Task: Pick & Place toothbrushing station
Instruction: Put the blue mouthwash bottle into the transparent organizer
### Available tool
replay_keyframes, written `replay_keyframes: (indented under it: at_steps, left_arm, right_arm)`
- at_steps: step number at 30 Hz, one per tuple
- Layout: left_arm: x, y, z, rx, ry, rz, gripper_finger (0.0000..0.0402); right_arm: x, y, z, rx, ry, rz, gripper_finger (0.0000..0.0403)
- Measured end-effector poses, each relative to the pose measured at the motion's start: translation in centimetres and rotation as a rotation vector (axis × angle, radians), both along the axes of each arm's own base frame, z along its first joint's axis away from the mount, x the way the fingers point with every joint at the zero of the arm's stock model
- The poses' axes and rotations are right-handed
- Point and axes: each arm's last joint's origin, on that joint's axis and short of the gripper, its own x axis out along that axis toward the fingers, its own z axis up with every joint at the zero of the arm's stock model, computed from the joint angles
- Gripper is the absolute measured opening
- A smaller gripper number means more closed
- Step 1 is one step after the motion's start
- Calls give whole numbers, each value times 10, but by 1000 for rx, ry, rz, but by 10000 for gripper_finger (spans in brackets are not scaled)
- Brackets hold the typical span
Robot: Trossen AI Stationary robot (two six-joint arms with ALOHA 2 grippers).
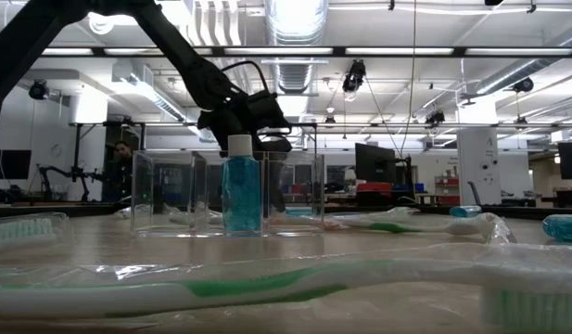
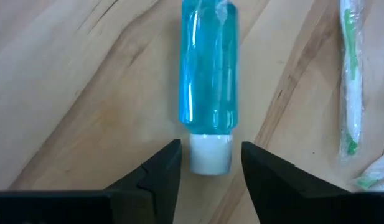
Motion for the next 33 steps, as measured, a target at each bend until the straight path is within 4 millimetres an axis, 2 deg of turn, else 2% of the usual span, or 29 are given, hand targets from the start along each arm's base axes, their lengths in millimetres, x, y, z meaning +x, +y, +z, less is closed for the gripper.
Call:
replay_keyframes:
  at_steps: [20, 29, 33]
  left_arm:
    - [2, 1, -8, -6, 15, -6, 168]
    - [1, 1, -9, -1, 31, -14, 109]
    - [1, 1, -9, -3, 32, -15, 98]
  right_arm:
    - [0, 0, 0, 0, 0, 0, 34]
    - [0, 0, 0, 0, 0, 0, 34]
    - [0, 0, 0, 0, 0, 0, 34]
